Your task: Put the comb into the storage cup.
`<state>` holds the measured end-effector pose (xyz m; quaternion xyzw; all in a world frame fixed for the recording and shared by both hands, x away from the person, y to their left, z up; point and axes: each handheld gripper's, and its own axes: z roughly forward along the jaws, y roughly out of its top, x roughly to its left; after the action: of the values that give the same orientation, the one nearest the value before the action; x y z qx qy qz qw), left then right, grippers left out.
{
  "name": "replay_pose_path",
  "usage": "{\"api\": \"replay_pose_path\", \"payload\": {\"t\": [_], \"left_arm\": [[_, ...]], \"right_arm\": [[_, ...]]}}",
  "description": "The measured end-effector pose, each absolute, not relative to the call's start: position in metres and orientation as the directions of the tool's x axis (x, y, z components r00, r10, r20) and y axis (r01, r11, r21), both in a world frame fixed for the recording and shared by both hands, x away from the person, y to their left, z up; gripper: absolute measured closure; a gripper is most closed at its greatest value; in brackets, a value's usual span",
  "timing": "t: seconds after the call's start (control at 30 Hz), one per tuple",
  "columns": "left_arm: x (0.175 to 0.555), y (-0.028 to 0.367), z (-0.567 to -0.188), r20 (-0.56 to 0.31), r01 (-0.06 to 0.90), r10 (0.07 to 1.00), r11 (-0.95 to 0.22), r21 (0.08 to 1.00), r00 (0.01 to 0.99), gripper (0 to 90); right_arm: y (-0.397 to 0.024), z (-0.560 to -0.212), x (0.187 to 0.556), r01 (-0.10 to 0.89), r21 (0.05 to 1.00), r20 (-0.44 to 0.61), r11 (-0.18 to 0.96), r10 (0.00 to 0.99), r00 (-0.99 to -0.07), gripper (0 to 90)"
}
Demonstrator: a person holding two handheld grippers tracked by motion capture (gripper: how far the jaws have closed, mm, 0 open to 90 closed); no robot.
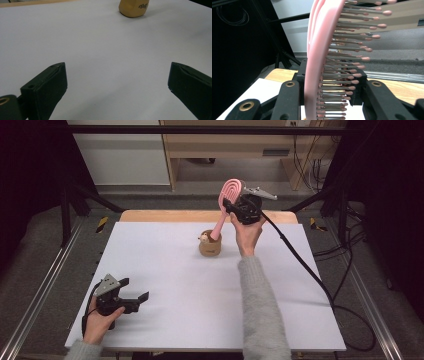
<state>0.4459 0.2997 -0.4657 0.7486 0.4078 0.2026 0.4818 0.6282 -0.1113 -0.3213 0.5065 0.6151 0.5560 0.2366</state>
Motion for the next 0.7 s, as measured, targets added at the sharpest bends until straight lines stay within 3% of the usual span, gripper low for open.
{"api": "replay_pose_path", "payload": {"t": [0.7], "left_arm": [[0.446, 0.300, -0.467, -0.088, 0.418, 0.805, -0.208, 0.884, 0.587, 2.3]], "right_arm": [[-0.098, -0.342, 0.639, 0.380, 0.918, 0.255, -0.110, 0.899, -0.357, 62.5]]}}
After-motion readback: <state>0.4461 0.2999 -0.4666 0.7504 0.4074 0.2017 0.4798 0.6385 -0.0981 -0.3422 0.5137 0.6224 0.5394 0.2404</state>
